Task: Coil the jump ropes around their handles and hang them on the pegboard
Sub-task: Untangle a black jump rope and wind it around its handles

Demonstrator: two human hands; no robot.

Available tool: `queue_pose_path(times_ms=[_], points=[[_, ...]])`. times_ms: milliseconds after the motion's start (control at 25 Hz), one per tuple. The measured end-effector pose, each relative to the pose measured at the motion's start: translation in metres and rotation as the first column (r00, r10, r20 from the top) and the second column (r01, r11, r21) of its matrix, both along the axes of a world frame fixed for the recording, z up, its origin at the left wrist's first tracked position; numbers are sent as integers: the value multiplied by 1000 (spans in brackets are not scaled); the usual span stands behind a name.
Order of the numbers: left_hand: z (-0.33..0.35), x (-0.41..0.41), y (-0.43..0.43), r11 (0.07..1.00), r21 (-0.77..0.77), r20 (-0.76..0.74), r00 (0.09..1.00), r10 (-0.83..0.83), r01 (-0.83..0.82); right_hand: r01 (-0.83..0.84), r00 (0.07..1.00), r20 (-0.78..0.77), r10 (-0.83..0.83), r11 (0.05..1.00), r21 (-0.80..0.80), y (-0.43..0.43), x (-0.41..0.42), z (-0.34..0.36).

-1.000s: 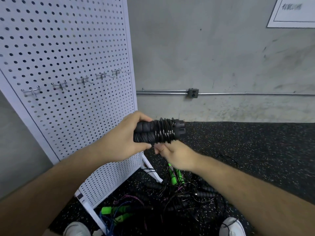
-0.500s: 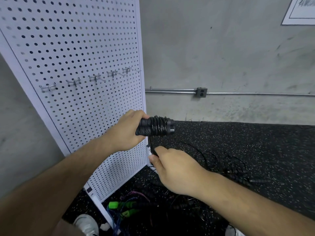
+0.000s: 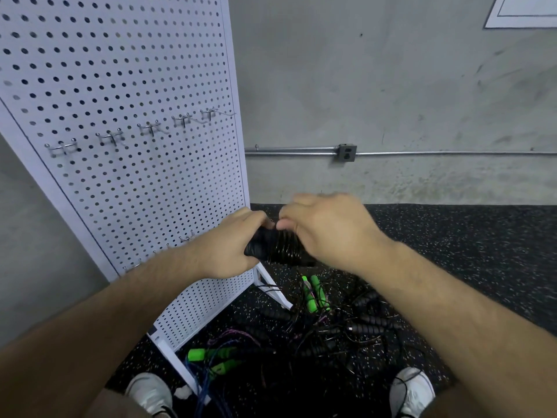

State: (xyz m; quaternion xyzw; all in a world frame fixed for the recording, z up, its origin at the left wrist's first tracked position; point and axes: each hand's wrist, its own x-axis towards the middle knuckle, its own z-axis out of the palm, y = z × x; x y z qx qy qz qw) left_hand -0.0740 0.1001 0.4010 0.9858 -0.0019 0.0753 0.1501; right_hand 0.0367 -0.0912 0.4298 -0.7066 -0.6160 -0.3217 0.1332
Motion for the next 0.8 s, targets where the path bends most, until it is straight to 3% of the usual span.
queue_pose_path(times_ms=[120, 200, 280, 320, 400, 480, 520, 560, 640, 800], points=[[6, -7, -16, 996, -71, -15, 999, -46, 45, -49, 994, -99, 51, 998, 29, -2, 42, -3], [11, -12, -25, 983, -171, 14, 998, -63, 65, -82, 945, -317, 80, 997, 8, -5, 62, -9], [15, -13, -30, 961, -268, 34, 998, -60, 67, -114, 810, -577, 100, 993, 12, -3, 68, -18], [16, -13, -30, 951, -302, 34, 998, -54, 62, -125, 681, -726, 96, 992, 14, -1, 70, -24], [18, -14, -30, 930, -366, 13, 999, -37, 40, -159, 267, -963, 39, 987, -4, 4, 65, -35], [21, -15, -32, 912, -409, -20, 999, -26, 16, -183, -150, -989, -19, 983, 9, 3, 58, -41], [23, -16, -33, 903, -430, -21, 1000, -15, 5, -175, -291, -956, -15, 984, 38, 1, 54, -40], [25, -15, -34, 893, -451, -12, 1000, 4, -9, -167, -373, -928, 11, 983, 78, 1, 52, -38], [28, -14, -34, 874, -485, 42, 998, 55, -28, -160, -353, -933, 75, 977, 139, 7, 44, -38], [18, -9, -28, 882, -463, 110, 981, 160, -91, 20, -127, -988, 89, 996, 88, 30, 11, -56]])
